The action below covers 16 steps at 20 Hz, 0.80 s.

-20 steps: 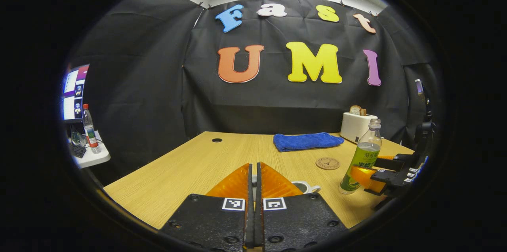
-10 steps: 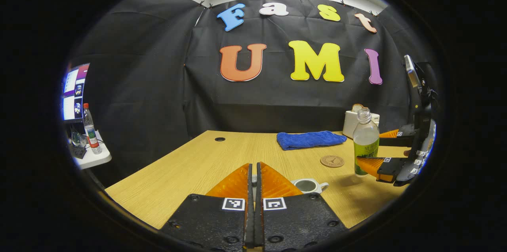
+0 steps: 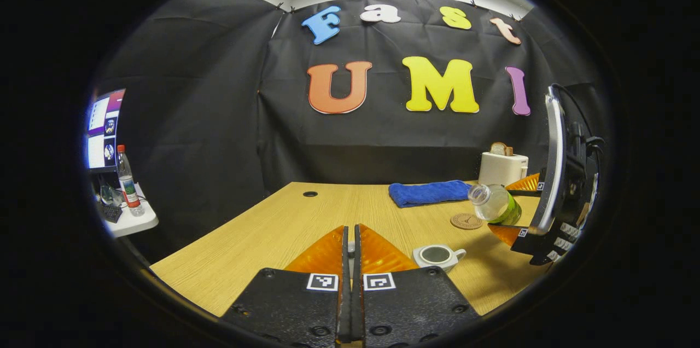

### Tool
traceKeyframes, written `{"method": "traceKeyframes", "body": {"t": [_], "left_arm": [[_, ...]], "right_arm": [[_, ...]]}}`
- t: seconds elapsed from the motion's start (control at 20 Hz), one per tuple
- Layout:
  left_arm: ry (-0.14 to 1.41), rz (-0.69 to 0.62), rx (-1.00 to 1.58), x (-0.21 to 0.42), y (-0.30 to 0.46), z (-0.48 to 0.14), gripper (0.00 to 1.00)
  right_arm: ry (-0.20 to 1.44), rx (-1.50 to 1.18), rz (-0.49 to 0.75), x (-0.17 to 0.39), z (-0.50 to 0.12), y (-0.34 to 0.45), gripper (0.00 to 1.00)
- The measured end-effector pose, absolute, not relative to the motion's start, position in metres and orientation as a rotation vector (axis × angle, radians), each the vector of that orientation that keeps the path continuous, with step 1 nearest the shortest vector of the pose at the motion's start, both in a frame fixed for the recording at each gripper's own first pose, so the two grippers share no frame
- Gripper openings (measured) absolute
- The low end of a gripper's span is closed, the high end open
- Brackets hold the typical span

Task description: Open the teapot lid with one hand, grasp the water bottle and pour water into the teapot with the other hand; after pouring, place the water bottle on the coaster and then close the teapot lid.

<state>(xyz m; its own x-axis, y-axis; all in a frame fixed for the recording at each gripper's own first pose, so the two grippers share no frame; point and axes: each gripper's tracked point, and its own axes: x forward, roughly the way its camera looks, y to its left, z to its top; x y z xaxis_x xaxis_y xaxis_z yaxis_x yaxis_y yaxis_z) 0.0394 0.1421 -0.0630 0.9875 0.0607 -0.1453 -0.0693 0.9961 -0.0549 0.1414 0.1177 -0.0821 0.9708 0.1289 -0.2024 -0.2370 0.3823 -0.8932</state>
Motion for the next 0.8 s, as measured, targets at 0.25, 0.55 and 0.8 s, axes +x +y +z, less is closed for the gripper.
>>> {"method": "traceKeyframes", "body": {"t": [0.25, 0.55, 0.8], "left_arm": [[0.148, 0.075, -0.055, 0.041, 0.146, -0.067, 0.03], [0.151, 0.087, -0.060, 0.041, 0.156, -0.070, 0.03], [0.153, 0.089, -0.069, 0.042, 0.160, -0.072, 0.02]], "right_arm": [[0.034, -1.355, 0.217, 0.150, -0.081, 0.126, 0.71], [-0.026, -1.501, 0.227, 0.150, -0.081, 0.134, 0.71], [-0.082, -1.642, 0.217, 0.154, -0.077, 0.140, 0.73]]}}
